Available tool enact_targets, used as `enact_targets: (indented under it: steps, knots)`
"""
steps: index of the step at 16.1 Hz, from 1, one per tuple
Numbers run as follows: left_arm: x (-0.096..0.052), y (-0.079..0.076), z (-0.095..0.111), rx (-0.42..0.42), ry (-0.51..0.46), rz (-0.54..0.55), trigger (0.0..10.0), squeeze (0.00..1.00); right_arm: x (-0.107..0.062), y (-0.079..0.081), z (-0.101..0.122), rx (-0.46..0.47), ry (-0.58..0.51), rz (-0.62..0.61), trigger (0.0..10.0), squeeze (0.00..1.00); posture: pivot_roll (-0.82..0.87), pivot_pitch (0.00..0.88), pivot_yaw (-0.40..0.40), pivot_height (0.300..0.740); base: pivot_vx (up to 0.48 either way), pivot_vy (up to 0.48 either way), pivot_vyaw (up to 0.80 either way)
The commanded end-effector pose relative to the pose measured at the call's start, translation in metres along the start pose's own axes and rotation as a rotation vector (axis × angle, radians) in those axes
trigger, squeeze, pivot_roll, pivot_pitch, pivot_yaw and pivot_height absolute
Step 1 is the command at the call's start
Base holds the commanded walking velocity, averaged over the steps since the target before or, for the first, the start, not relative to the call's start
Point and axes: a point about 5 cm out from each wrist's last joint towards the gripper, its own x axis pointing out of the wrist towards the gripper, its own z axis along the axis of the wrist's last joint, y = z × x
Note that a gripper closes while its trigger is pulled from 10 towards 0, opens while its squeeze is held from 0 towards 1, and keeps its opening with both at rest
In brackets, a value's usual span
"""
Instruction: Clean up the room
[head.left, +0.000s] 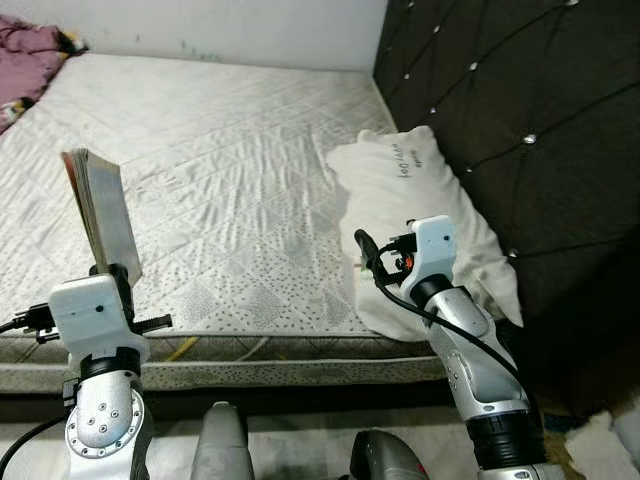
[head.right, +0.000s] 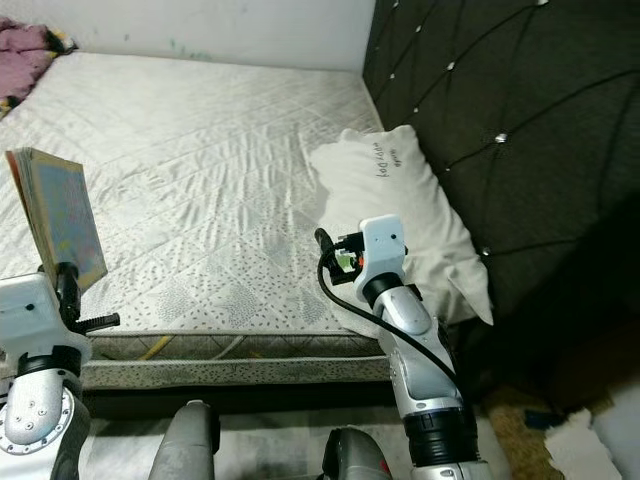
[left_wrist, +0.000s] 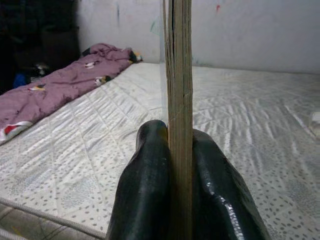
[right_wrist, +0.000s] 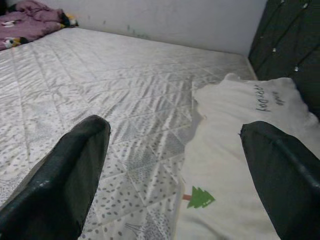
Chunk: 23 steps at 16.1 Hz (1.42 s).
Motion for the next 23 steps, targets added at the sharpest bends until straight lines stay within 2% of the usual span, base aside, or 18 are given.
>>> enact_targets:
  steps: [1,3,10,16,23]
  knots:
    - [0.0013,-0.0028,0.0102,-0.01,-0.048,-0.003,10.0,0.0,0.0016,-0.0012,0.0035,-0.016,-0.013,0.01,10.0,0.0,0.1,0.039,-0.096,0.67,0.0,0.0,0.0]
    - [0.0009,-0.0029,0.0124,-0.014,-0.051,0.001,10.0,0.0,0.0028,0.0012,0.0047,-0.019,-0.012,0.032,10.0,0.0,0.1,0.067,-0.104,0.662,0.0,0.0,0.0]
    - [-0.0013,-0.0031,0.0152,-0.032,-0.037,0.01,10.0,0.0,0.0006,0.0007,0.0036,-0.02,0.002,0.04,10.0,0.0,0.1,0.116,-0.109,0.582,0.0,0.0,0.0]
    - [0.0012,-0.0043,0.0188,-0.048,-0.048,0.002,10.0,0.0,0.0033,-0.0015,0.0044,-0.03,0.005,0.033,10.0,0.0,0.09,0.129,-0.11,0.582,0.0,0.0,0.0]
    - [0.002,-0.0046,0.0197,-0.072,-0.044,-0.001,10.0,0.0,0.0045,-0.0006,0.0053,-0.035,-0.001,0.038,10.0,0.0,0.09,0.135,-0.11,0.582,0.352,0.0,0.0]
